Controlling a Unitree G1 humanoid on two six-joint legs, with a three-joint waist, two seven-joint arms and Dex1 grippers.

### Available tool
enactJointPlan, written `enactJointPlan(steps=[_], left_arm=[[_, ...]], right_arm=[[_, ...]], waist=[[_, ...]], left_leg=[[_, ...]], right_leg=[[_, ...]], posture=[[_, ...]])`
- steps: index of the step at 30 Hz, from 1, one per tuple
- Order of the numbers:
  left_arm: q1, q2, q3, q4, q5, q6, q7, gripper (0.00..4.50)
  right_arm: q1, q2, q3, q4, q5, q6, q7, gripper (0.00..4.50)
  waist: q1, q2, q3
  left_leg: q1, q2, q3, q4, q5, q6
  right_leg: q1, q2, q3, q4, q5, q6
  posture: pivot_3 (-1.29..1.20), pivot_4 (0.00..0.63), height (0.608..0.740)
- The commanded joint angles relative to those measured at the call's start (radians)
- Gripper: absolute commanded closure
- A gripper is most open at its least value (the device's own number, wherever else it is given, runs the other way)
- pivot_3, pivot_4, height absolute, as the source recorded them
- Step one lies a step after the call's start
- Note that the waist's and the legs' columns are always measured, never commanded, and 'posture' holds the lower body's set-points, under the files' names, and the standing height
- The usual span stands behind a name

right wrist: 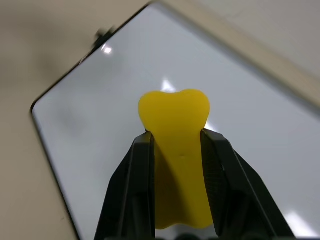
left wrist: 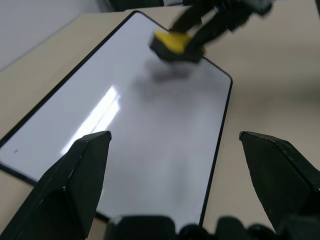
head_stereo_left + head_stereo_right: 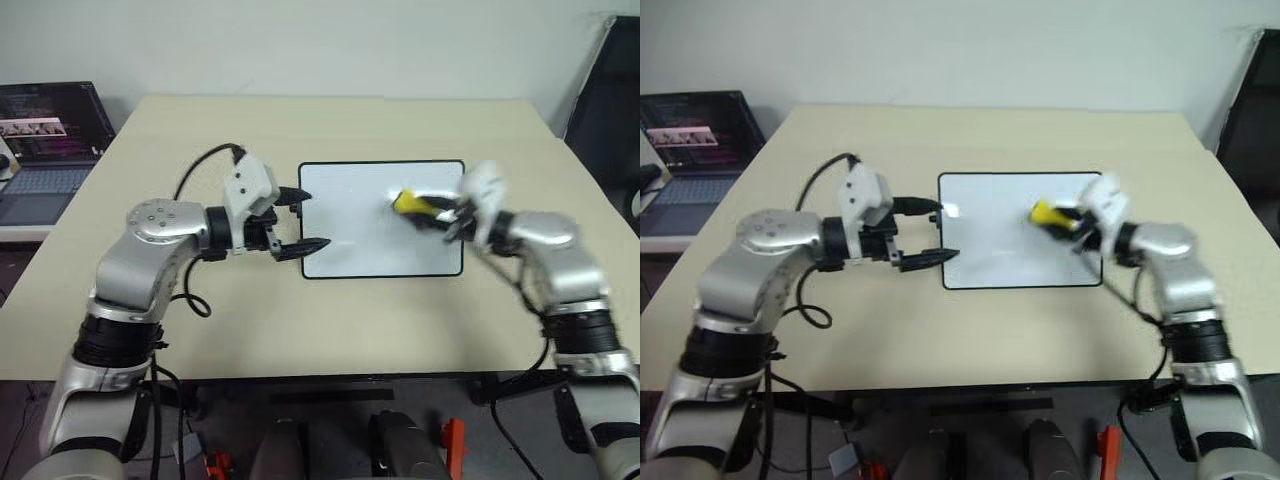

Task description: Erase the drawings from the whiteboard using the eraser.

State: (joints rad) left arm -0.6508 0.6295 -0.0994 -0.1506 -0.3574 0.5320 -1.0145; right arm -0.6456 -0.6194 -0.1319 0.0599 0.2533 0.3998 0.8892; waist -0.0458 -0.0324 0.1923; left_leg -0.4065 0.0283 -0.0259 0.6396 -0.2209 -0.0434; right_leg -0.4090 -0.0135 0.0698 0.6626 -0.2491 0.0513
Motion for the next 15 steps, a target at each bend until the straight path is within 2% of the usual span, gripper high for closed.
enactJointPlan(steps=[1,6,10,15], left_arm=[[-0.029,-0.05,-0.036,-0.001,-0.01,-0.025,-0.005,0.0],[-0.056,-0.163,-0.111,0.055,0.016,-0.054,0.0,0.0],[-0.077,-0.259,-0.142,0.125,0.047,-0.096,0.037,0.0],[-0.078,-0.289,-0.149,0.138,0.053,-0.096,0.04,0.0]], right_arm=[[0.065,-0.101,-0.173,-0.032,0.036,0.095,-0.08,3.54],[0.186,-0.171,-0.253,0.021,0.011,0.199,-0.193,3.54],[0.264,-0.188,-0.244,0.076,-0.043,0.347,-0.316,3.54],[0.277,-0.213,-0.244,0.122,-0.032,0.416,-0.333,3.54]], waist=[[0.015,0.0,0.0],[0.016,0.0,0.0],[0.01,0.0,0.0],[-0.003,0.002,0.0]], left_leg=[[-0.001,0.0,0.0,0.0,0.0,0.0],[-0.002,-0.001,0.001,-0.001,-0.001,0.0],[-0.002,-0.001,0.002,0.001,-0.001,0.0],[-0.001,-0.001,0.002,0.002,-0.001,0.0]], right_leg=[[0.0,0.0,-0.001,-0.002,0.0,0.0],[0.0,-0.001,0.0,-0.005,-0.001,0.001],[0.0,-0.001,0.002,-0.004,-0.001,0.001],[0.0,0.0,0.002,-0.002,-0.003,0.006]], posture=[[0.0,0.15,0.74],[0.0,0.15,0.74],[0.0,0.15,0.74],[0.0,0.15,0.74]])
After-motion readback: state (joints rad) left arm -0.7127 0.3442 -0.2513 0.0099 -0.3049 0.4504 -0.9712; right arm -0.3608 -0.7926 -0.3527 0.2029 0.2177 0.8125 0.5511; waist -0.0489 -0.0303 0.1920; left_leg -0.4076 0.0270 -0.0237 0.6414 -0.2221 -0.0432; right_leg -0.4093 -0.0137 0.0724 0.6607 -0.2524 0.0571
